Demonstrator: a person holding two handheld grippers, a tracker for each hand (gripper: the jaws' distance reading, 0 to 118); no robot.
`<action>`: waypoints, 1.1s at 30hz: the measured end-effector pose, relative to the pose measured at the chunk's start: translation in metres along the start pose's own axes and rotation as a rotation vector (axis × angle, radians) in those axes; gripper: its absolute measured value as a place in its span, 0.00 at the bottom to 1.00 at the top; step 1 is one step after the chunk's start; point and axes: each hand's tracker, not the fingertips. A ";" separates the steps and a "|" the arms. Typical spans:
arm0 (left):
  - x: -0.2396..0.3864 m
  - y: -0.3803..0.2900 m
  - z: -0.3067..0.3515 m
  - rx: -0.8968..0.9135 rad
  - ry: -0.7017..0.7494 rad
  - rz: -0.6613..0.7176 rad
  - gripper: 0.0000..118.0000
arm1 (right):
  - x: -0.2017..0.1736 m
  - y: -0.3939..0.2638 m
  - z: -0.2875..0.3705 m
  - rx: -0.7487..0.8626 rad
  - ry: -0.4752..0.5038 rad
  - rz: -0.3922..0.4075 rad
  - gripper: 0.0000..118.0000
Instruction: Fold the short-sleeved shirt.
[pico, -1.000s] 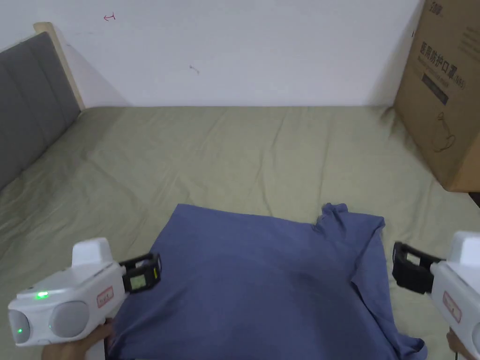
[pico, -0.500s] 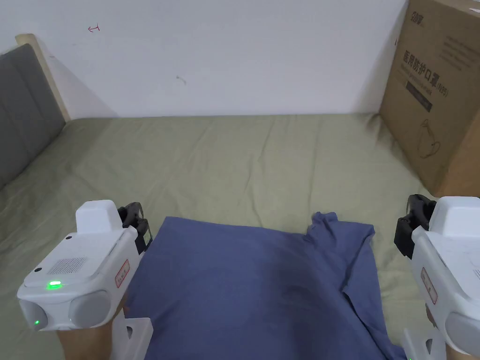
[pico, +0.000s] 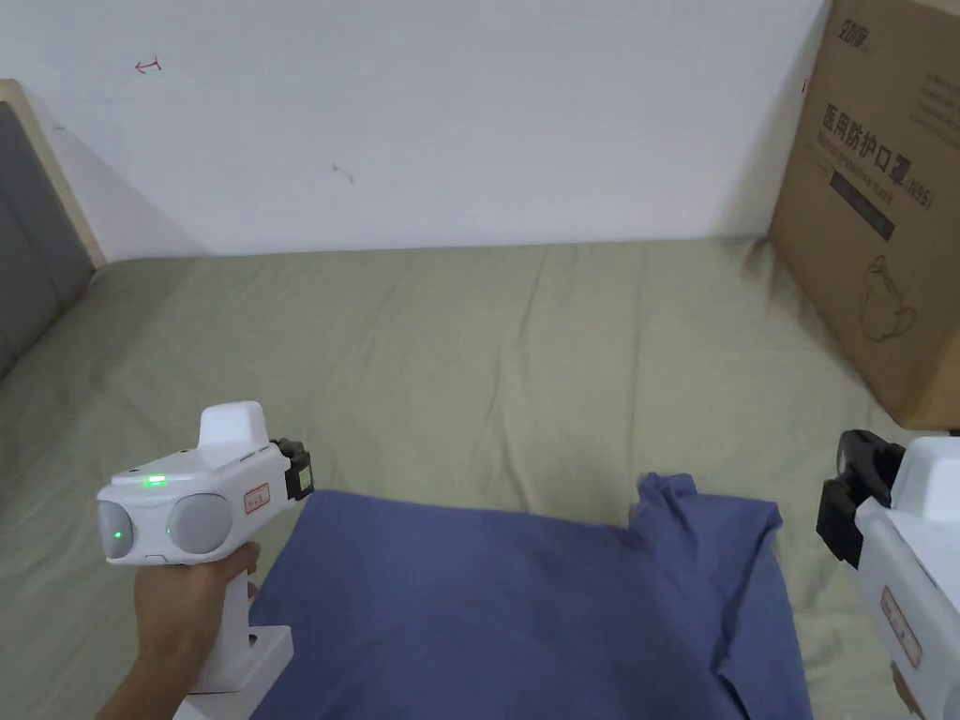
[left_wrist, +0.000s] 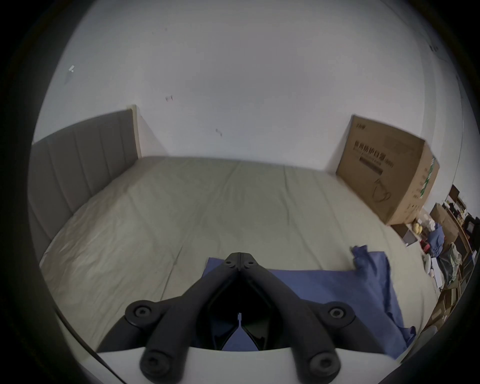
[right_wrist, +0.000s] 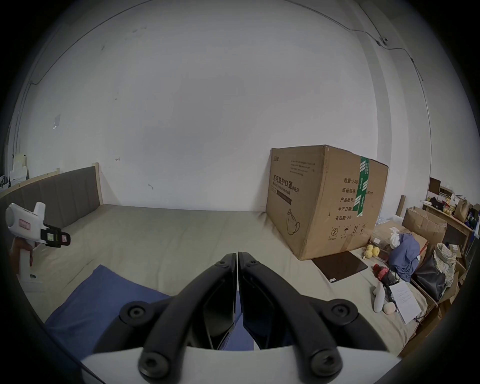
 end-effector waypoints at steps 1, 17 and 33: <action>-0.003 0.002 -0.020 -0.040 -0.003 -0.003 0.00 | 0.000 -0.001 -0.009 -0.007 -0.002 0.003 0.01; -0.017 -0.023 -0.202 -0.511 0.061 -0.076 0.51 | 0.010 -0.036 -0.102 -0.135 -0.038 0.013 0.01; 0.008 0.006 -0.100 -0.238 -0.024 -0.099 0.00 | 0.048 -0.122 -0.234 -0.631 0.010 -0.006 0.90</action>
